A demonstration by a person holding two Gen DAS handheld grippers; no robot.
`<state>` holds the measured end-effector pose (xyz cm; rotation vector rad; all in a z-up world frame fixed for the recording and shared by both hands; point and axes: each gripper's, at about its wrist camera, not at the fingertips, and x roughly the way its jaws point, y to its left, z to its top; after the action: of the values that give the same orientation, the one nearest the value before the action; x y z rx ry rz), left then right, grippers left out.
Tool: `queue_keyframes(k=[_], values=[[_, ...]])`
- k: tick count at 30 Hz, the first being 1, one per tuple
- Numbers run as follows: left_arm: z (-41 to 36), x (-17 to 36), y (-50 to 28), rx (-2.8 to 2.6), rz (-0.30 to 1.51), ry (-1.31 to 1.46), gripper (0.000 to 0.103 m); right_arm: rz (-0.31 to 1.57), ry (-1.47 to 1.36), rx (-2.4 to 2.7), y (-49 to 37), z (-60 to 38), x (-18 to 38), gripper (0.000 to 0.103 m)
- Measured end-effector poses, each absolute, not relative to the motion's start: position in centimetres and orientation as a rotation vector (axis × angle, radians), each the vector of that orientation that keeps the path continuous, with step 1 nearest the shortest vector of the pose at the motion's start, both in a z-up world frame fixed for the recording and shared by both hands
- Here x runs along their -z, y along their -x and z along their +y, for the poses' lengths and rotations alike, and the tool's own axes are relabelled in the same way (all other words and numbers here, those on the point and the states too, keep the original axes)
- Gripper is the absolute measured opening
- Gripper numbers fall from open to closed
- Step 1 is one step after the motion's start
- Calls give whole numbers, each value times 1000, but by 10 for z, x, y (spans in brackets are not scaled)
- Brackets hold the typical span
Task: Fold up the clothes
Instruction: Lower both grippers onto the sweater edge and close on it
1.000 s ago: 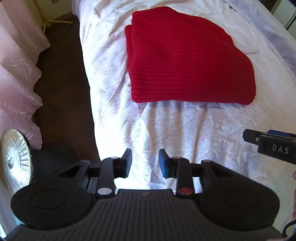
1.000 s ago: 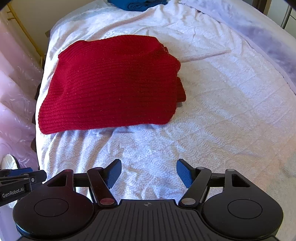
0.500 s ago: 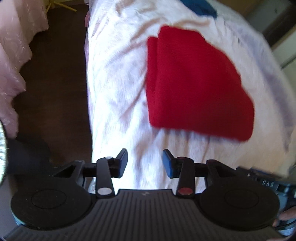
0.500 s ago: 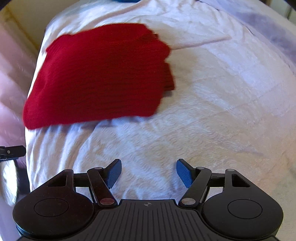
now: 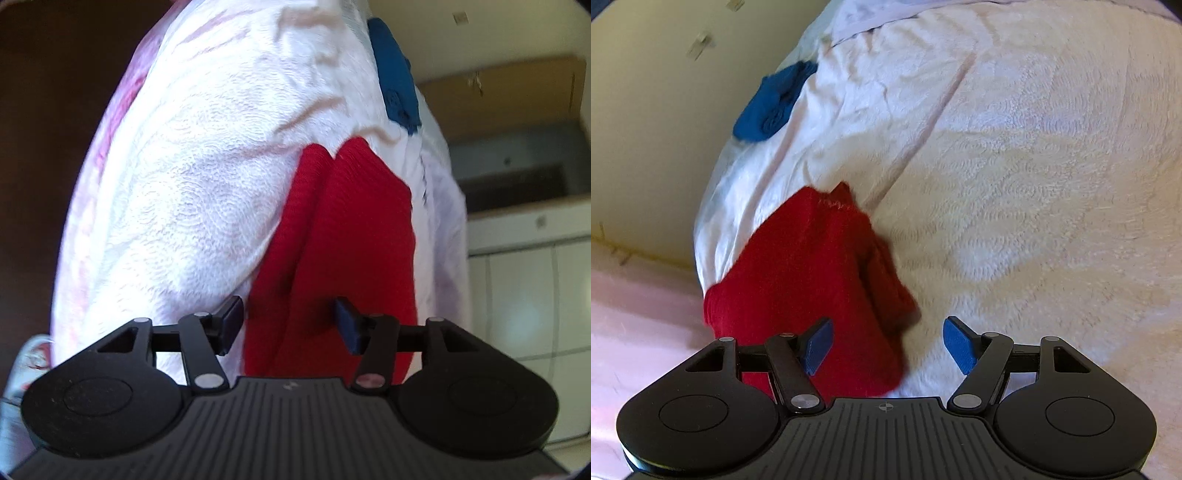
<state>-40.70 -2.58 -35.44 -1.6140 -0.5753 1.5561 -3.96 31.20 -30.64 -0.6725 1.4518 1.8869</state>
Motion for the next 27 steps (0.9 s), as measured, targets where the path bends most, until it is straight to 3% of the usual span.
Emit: queue_keyframes(k=[5,11,19,23,27], values=[[-19,371,415,-1484,-687,1603,55,1499,625,-1875,38,313,316,69],[-9,373,427,-1466,-681,1535,56,1557,573,-1848,29,315,325,69],[18,372,427,-1432,-498,1414,60,1565,561,-1870,26,323,325,69],[26,365,422,-1383,-480,1361,49,1563,554,-1895,27,328,327,69],[30,372,425,-1390,-476,1384,49,1572,540,-1923,26,335,330,69]])
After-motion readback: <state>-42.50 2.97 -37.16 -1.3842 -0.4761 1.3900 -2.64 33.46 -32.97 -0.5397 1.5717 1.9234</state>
